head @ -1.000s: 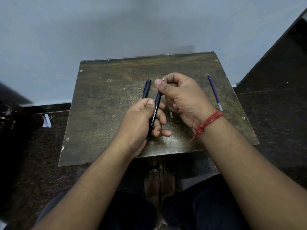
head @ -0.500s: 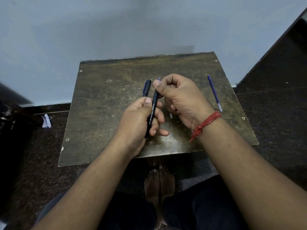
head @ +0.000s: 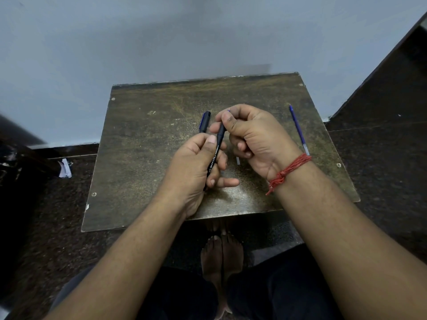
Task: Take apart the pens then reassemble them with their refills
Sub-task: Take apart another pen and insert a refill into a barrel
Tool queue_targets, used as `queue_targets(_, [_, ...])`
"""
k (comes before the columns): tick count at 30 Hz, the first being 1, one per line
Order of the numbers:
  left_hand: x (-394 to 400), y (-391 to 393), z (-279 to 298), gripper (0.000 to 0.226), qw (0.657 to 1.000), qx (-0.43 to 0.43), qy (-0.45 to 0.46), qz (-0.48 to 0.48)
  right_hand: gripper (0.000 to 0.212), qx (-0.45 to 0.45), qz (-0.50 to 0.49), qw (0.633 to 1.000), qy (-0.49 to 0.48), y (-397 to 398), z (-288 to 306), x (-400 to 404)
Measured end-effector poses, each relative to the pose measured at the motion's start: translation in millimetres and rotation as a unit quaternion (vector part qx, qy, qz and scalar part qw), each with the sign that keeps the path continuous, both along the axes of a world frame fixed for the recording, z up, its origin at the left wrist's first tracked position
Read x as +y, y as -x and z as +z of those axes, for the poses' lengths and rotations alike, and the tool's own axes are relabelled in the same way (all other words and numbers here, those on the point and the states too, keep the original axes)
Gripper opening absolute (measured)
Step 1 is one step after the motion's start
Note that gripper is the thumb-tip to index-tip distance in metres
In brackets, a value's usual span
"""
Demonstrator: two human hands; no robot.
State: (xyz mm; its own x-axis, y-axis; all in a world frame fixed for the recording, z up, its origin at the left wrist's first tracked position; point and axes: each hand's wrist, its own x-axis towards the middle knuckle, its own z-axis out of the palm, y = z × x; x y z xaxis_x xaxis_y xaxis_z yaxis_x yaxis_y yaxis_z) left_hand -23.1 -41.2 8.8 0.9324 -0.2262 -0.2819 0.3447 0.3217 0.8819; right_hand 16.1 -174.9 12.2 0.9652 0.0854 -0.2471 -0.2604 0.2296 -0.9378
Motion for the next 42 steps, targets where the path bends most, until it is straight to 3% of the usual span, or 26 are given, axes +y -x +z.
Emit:
queue_targets(14, [-2,1,2,0.026,0.999,-0.006,-0.013,0.029,0.012,-0.014,-0.031,0.999,0.005,2,3,12])
queue_targets(17, [0,-1,2,0.026,0.999,-0.011,-0.006,0.03,0.015,-0.066,-0.058,0.99,0.112,2,6,3])
queue_targets(20, [0,-1,1,0.027,0.999,-0.006,-0.013,0.033,0.002,-0.143,-0.14,0.918,0.342,-6,4,-20])
queue_targets(22, [2,-2,0,0.028,0.999,-0.002,-0.021,0.036,0.003,-0.138,-0.16,0.865,0.455,-10,0,-36])
queue_targets(27, [2,-2,-2,0.028,0.999,0.004,-0.025,0.033,0.018,-0.083,-0.08,0.767,0.632,-11,-10,-44])
queue_targets(30, [3,-2,-3,0.028,0.999,0.004,-0.027,0.032,0.023,-0.059,-0.058,0.742,0.665,-12,-13,-41])
queue_targets(32, [3,-2,-3,0.028,0.999,0.002,-0.028,0.032,0.019,-0.059,-0.064,0.756,0.649,-14,-14,-41])
queue_targets(37, [2,-2,-2,0.028,0.999,0.003,-0.026,0.033,0.011,-0.12,-0.116,0.861,0.48,-14,-8,-34])
queue_targets(42, [1,-2,-1,0.028,0.999,0.005,-0.028,0.029,0.014,-0.105,-0.126,0.964,0.209,-9,-5,-13])
